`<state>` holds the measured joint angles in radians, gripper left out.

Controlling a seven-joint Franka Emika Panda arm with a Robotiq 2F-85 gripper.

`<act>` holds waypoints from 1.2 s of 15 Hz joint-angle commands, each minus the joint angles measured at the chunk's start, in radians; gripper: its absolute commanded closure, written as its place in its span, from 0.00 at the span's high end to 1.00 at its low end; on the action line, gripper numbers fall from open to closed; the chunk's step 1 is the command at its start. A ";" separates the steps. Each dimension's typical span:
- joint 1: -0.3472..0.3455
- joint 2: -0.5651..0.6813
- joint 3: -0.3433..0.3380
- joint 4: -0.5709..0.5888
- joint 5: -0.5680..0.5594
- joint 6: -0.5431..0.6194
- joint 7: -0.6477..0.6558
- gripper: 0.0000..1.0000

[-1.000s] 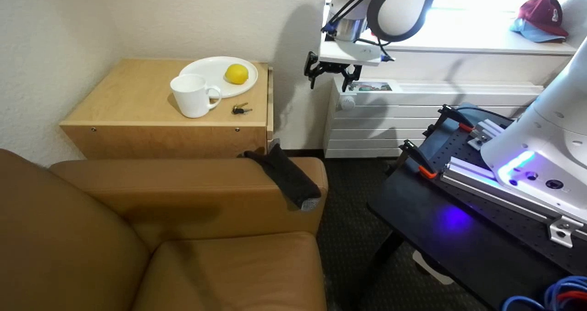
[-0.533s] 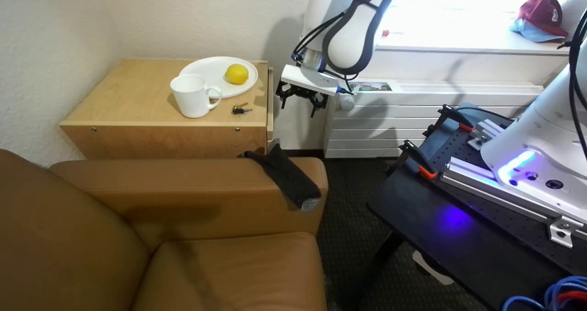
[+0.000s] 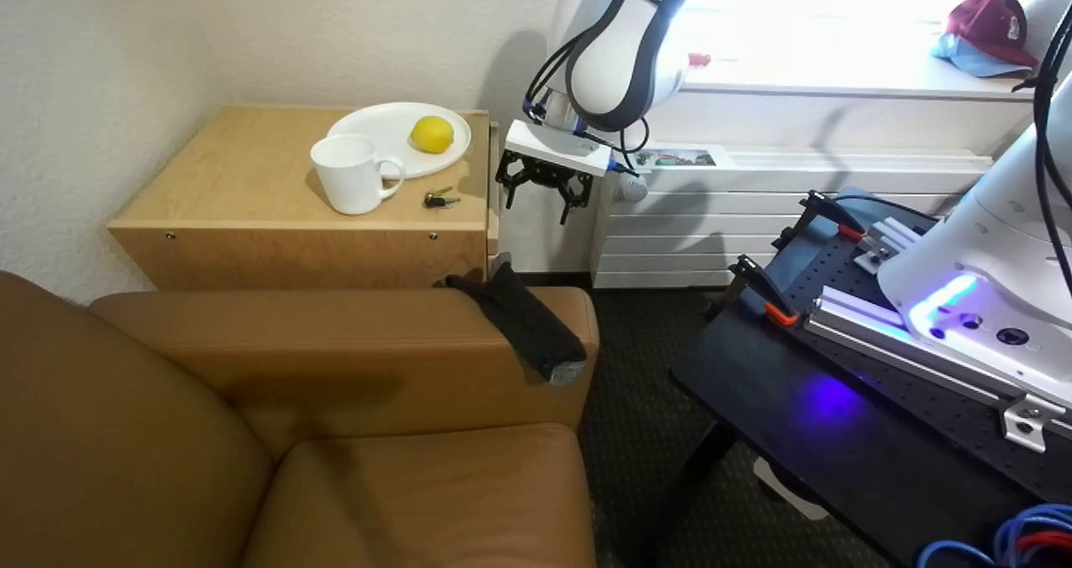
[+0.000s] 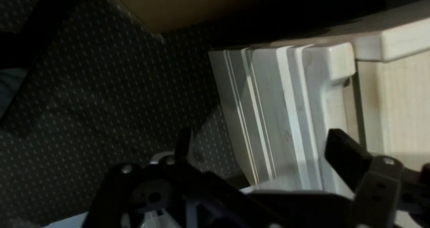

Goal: Open the topmost drawer.

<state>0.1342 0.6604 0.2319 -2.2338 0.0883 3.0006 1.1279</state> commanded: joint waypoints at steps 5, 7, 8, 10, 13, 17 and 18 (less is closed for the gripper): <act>0.150 0.094 -0.173 0.034 0.037 0.171 -0.194 1.00; 0.144 0.064 -0.159 0.013 0.081 0.144 -0.206 1.00; 0.147 0.083 -0.161 0.022 0.089 0.175 -0.220 1.00; 0.139 0.100 -0.148 0.036 0.107 0.187 -0.224 1.00; 0.103 0.056 -0.088 0.016 0.152 0.200 -0.249 1.00; 0.139 0.066 -0.103 0.041 0.187 0.194 -0.254 1.00; 0.140 0.061 -0.102 0.041 0.188 0.194 -0.254 1.00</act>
<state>0.2698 0.7224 0.1280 -2.1942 0.2299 3.1961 0.9155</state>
